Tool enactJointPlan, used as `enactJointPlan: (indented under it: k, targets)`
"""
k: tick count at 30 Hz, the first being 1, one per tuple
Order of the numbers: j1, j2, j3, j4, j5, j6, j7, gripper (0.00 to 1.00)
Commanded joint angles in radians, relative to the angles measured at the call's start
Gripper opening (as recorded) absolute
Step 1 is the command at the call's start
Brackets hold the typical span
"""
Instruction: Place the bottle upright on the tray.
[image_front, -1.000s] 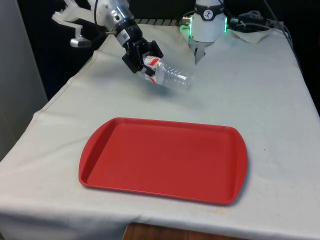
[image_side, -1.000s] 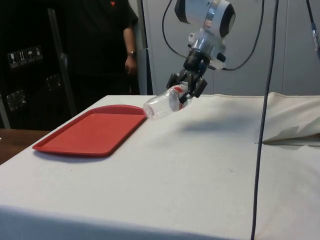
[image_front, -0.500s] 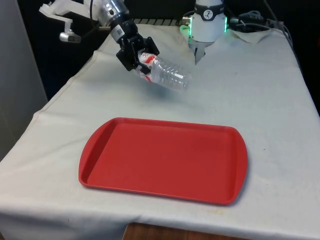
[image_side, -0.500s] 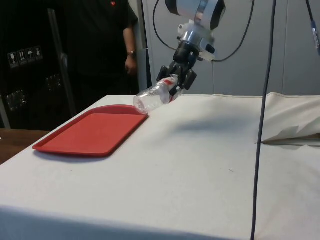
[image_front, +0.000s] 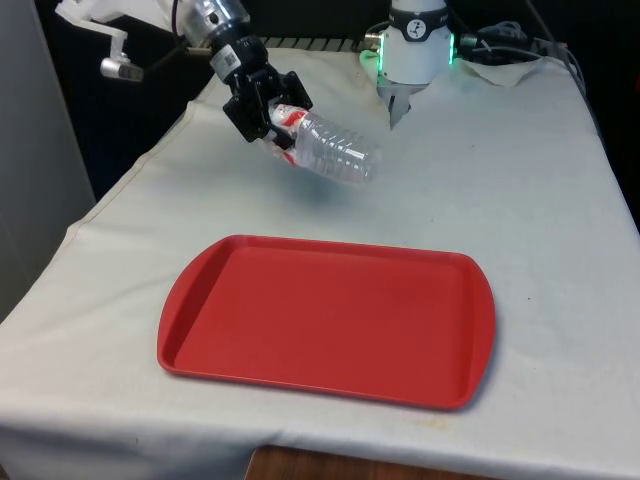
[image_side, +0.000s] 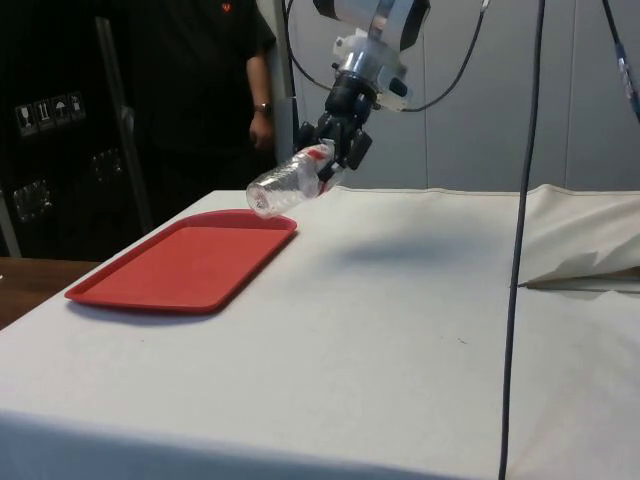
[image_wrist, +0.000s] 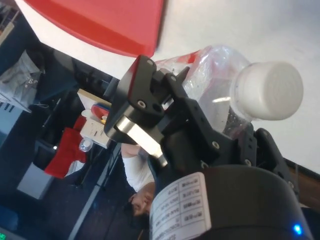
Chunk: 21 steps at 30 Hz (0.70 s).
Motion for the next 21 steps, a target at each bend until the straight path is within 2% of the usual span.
enactJointPlan:
  k: [1, 2, 11, 13, 18, 19, 21]
  targets:
    - [0.000, 0.006, -0.001, 0.014, -0.009, -0.010, 0.010, 0.14]
    - [0.000, 0.003, 0.000, 0.006, -0.001, -0.003, 0.001, 0.14]
    - [-0.006, 0.043, -0.002, 0.078, -0.010, -0.045, 0.007, 0.14]
    - [-0.004, 0.045, -0.003, 0.079, -0.002, -0.041, 0.001, 0.14]
    - [-0.012, 0.084, -0.001, 0.135, -0.006, -0.072, 0.005, 0.14]
    - [-0.007, 0.076, -0.003, 0.121, -0.002, -0.061, 0.001, 0.14]
    - [-0.014, 0.103, 0.000, 0.162, -0.005, -0.082, 0.006, 0.14]
